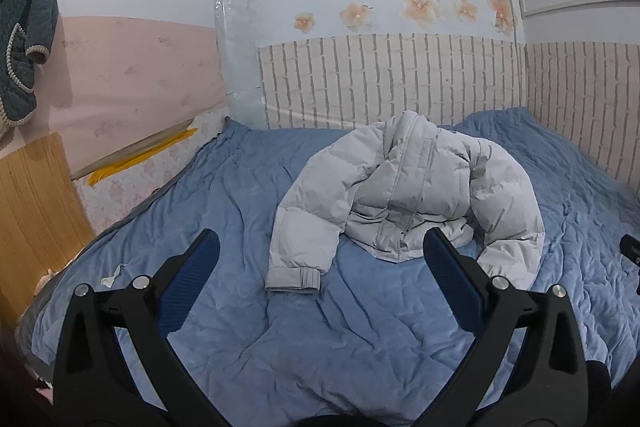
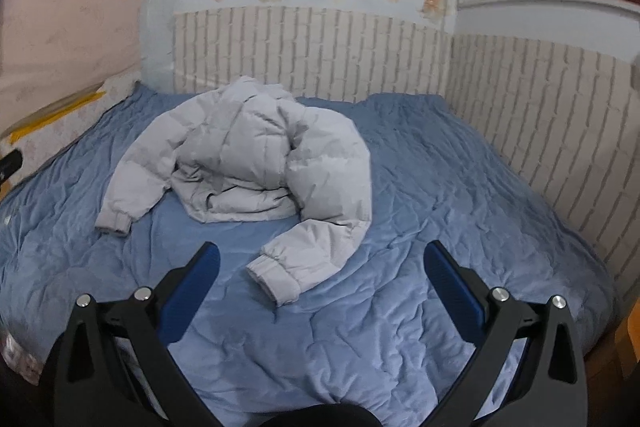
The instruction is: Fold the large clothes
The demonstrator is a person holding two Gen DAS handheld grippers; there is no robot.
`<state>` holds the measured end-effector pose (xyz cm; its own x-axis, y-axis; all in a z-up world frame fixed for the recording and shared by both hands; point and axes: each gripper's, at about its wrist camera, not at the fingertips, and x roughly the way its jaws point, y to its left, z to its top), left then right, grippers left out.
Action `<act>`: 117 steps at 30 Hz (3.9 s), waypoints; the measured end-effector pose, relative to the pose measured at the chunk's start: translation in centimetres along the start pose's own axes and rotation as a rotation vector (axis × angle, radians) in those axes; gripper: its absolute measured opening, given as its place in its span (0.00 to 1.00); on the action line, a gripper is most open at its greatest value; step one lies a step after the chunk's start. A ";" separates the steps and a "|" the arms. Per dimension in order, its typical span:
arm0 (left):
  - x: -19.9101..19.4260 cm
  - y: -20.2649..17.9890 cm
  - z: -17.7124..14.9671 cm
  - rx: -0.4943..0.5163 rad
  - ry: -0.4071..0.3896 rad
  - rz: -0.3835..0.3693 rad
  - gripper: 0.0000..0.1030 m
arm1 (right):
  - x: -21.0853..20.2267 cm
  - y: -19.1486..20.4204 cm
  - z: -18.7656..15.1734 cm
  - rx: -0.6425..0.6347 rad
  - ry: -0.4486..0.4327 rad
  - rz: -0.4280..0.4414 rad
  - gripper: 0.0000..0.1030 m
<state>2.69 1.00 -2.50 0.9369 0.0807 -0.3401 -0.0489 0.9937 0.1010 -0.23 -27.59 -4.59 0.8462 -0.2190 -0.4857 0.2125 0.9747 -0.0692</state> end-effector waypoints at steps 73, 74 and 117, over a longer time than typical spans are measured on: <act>0.8 3.2 -0.1 -0.008 0.008 0.137 0.97 | -0.5 -2.5 1.4 0.032 -0.036 -0.043 0.99; 0.8 3.2 -0.1 -0.004 0.006 0.139 0.97 | -0.4 -2.5 1.3 0.030 -0.034 -0.043 0.99; -3.0 5.0 0.1 -0.028 -0.022 0.150 0.97 | -5.6 -4.0 1.2 0.071 -0.101 -0.056 0.99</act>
<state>-0.32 5.77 -0.93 0.9257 0.2274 -0.3022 -0.1988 0.9723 0.1229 -5.20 -30.33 -0.53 0.8761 -0.2801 -0.3924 0.2921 0.9559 -0.0302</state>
